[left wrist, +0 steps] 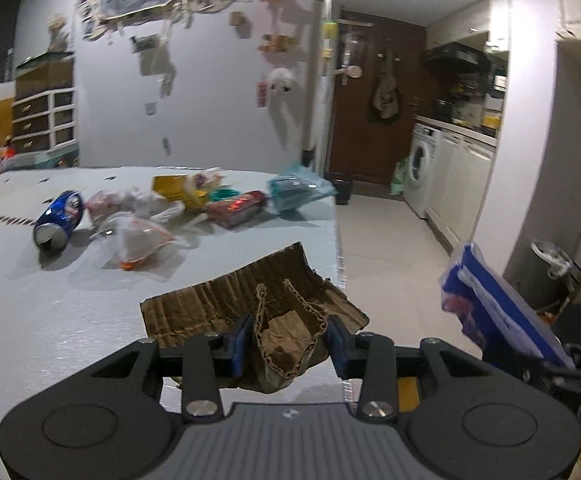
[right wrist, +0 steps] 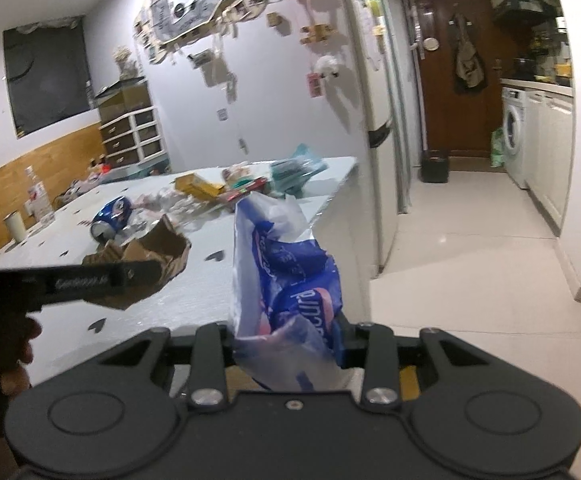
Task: Collect trash
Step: 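Carry the cardboard box and blue bag in both tools over the trash bin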
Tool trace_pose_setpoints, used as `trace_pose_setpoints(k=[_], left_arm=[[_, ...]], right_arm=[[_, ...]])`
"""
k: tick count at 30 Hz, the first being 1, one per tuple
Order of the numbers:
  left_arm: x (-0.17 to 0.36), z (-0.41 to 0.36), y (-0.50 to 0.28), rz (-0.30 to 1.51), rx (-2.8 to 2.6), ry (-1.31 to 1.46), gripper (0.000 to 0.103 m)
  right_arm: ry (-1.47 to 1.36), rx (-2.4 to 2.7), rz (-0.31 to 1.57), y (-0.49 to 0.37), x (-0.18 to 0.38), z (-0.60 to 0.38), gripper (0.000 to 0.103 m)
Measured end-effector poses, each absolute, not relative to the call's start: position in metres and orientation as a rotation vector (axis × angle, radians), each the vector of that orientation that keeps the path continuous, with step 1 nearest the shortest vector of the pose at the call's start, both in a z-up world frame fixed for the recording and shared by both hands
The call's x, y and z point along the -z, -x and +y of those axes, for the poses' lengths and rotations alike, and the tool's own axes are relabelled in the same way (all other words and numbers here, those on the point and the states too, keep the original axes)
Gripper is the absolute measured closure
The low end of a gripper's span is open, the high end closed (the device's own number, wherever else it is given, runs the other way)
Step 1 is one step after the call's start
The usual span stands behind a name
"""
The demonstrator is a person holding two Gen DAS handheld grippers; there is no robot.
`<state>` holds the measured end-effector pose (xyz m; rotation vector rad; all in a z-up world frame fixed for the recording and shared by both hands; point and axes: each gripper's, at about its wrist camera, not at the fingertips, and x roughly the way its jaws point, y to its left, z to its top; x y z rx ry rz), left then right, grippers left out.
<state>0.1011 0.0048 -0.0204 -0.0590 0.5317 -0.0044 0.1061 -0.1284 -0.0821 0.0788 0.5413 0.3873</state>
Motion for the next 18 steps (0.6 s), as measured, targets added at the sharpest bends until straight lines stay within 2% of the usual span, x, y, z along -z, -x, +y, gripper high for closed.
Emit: trace_pose_setpoints(k=[18], left_arm=[[0.043,-0.089,-0.1,0.577,0.165,0.006,0.062]], right_arm=[[-0.097,-0.208,0.544,-0.09,0.094,-0.215,0.067]])
